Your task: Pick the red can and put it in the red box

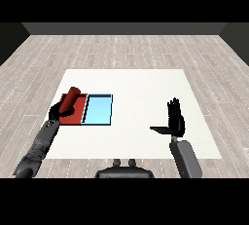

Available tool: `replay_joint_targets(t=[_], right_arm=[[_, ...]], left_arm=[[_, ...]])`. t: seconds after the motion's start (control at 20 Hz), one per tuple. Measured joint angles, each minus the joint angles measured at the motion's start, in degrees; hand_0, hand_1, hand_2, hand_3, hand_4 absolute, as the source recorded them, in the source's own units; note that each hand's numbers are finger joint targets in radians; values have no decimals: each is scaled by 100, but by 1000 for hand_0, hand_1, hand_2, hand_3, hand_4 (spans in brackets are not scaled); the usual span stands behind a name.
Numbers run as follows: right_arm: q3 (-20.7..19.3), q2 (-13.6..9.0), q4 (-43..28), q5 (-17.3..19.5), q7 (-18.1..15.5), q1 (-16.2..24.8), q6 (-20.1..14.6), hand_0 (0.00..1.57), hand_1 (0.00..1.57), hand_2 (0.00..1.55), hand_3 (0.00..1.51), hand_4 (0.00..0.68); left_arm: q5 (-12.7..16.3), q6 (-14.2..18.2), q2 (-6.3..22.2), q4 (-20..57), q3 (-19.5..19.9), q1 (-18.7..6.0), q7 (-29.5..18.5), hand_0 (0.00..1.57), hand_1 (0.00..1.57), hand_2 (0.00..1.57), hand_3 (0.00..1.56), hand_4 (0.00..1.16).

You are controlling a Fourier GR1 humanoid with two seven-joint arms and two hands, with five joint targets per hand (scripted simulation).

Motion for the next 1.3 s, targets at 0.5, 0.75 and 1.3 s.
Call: replay_joint_targets(t=[0.5, 0.75, 1.3], right_arm=[[-113, 118, 605, 94, -222, -379, 36, 0, 0, 0, 0, 0], [-230, 104, 754, -3, -259, -542, 189, 0, 0, 0, 0, 0], [-166, 105, 750, 1, -371, -483, 373, 0, 0, 0, 0, 0]], left_arm=[[-428, -854, -185, 1904, -151, -611, -114, 0, 0, 0, 0, 0], [-223, -945, -113, 2164, 174, -833, -407, 0, 0, 0, 0, 0], [1771, -2530, -1025, 324, 1862, -768, -3113, 0, 0, 0, 0, 0]])
